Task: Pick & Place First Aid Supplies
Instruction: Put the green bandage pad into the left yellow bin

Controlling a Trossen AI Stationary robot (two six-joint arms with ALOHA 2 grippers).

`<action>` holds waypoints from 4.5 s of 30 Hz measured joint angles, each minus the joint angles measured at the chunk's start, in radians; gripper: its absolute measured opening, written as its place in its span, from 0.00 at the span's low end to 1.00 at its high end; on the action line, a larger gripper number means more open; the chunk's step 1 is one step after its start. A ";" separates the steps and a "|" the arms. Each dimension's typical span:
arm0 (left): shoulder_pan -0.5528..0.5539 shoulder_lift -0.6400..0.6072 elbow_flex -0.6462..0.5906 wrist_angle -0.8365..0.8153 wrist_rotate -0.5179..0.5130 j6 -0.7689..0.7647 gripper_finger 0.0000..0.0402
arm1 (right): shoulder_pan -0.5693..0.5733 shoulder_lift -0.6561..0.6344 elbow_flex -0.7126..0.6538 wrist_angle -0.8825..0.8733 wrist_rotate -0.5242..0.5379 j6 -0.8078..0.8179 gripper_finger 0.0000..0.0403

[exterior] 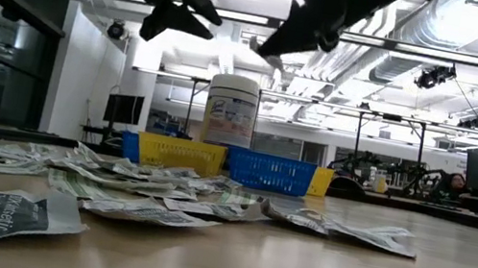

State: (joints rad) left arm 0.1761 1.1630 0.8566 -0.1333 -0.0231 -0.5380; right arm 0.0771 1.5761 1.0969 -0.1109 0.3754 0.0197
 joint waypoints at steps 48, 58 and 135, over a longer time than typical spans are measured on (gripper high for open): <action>-0.009 0.127 0.000 0.797 0.619 0.115 0.35 | -0.156 -0.085 0.002 0.857 -1.252 0.556 0.00; -0.009 0.127 0.000 0.798 0.647 0.114 0.35 | -0.181 -0.039 0.002 0.873 -1.192 0.543 0.00; 0.245 0.240 0.000 -0.064 -0.062 0.484 0.00 | -0.300 -0.227 0.002 0.328 -0.752 0.337 0.47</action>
State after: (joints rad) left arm 0.4209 1.4027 0.8570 -0.1972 -0.0853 -0.0538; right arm -0.2226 1.3487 1.0985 0.2172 -0.3764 0.3569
